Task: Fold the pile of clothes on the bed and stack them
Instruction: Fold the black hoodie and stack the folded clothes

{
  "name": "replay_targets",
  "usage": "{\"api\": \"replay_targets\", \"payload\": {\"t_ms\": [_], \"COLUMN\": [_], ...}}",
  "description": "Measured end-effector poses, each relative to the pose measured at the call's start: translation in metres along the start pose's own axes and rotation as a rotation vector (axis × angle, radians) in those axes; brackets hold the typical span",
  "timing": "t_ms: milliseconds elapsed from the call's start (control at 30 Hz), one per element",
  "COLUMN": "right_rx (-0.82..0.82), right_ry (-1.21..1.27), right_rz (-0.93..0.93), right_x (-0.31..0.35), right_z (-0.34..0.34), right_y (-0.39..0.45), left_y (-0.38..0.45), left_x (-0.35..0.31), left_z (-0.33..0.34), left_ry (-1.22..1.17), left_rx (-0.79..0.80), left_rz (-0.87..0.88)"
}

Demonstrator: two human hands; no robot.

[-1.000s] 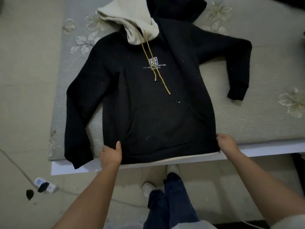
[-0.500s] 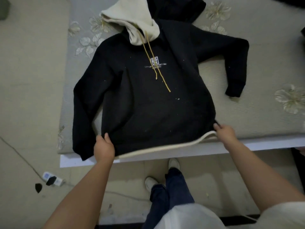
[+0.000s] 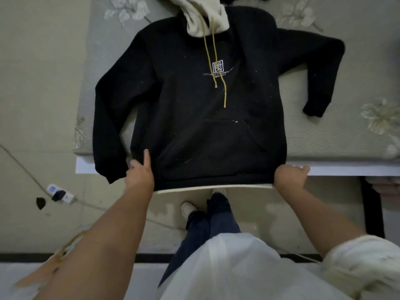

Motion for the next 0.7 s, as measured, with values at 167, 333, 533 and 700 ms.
{"api": "replay_targets", "payload": {"t_ms": [167,333,533,700], "right_rx": [0.230,0.061,-0.179,-0.322], "right_ry": [-0.234,0.050,0.364,0.433], "right_rz": [-0.007,-0.192,-0.417,-0.511], "right_x": [0.016,0.044,0.077,0.119], "right_z": [0.017,-0.024,-0.139,-0.239], "right_y": [-0.016,-0.011,0.012,0.059], "left_y": [-0.016,-0.014,0.021,0.067], "left_x": [0.004,-0.013,-0.033,-0.055], "left_z": [0.026,0.006,-0.094,-0.179], "left_ry": [0.201,0.139,-0.077,-0.190], "left_rx": [0.293,0.208,-0.062,-0.309], "left_rz": [0.005,0.165,0.259,0.325]}}
Point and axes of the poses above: each hand's wrist, its own y-axis towards the middle knuckle, its own z-axis out of the palm, x = y × z, the point moved 7 cm from there along y, towards the middle knuckle
